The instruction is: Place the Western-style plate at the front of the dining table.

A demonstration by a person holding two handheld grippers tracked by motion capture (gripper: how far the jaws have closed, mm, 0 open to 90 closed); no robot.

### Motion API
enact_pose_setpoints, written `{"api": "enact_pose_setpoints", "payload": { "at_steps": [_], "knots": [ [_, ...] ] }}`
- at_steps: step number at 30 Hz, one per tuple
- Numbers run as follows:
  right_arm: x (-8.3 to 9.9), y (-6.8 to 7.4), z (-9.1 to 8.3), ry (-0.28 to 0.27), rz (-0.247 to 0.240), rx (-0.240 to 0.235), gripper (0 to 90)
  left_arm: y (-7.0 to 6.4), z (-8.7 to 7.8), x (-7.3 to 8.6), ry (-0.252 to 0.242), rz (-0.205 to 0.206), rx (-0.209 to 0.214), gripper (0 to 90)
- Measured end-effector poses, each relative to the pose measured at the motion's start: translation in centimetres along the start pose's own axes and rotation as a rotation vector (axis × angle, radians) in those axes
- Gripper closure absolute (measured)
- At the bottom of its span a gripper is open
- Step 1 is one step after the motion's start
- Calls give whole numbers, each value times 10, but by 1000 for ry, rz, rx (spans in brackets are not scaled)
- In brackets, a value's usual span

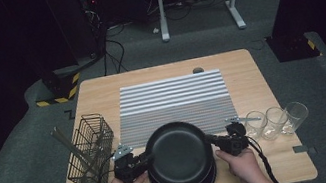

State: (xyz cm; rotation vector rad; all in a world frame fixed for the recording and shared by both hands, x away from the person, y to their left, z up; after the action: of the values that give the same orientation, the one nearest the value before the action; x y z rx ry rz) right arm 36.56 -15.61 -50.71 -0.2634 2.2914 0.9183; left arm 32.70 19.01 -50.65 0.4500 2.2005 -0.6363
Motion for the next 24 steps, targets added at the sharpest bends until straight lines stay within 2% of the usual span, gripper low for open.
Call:
{"api": "enact_pose_setpoints", "payload": {
  "at_steps": [9,20,24],
  "knots": [
    [-7,0,1,-24,-13,23,842,1,6,-6,-10,8,-14,687],
    [-10,-2,5,-26,-19,20,842,4,11,-3,-11,-4,-27,669],
    [-11,-1,6,-30,-27,20,839,4,11,-2,-27,-2,-30,668]
  ]
}}
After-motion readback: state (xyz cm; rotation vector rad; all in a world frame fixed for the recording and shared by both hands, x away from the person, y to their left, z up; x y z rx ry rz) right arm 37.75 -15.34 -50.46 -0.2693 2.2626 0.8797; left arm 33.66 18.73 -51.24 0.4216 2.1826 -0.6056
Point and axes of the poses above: each handheld gripper's, and its own axes: z roughly forward along the jaws, x roughly out of its underside, y roughly to its left, the point moved 1 cm from there along z, roughly forward along the jaws
